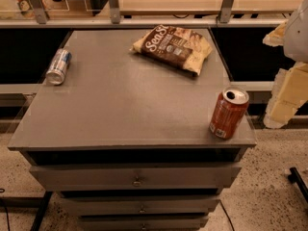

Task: Move coke can near brown chip bag

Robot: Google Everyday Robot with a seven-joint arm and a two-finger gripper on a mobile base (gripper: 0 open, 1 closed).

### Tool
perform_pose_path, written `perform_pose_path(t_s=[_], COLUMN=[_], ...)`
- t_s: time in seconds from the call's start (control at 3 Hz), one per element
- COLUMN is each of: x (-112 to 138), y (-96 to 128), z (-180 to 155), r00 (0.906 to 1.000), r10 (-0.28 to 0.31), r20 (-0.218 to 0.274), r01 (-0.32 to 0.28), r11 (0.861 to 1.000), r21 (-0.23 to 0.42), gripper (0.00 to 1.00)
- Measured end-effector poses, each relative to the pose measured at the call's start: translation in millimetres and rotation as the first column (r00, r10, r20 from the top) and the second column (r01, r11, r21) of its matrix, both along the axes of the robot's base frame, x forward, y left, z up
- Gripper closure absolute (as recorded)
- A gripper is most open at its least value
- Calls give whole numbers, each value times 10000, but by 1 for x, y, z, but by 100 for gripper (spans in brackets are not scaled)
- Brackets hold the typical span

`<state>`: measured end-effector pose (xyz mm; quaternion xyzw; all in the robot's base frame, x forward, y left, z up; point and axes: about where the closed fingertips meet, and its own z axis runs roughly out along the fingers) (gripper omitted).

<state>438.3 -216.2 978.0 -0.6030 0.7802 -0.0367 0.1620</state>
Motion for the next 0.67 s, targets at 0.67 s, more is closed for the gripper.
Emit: perform_pose_path(t_s=[0.67], x=[4], y=[4], z=[-15], r00=[9997], r10=[125], r20=[-214], r01=[-122], r11=[9998], r21=[159], gripper=[0])
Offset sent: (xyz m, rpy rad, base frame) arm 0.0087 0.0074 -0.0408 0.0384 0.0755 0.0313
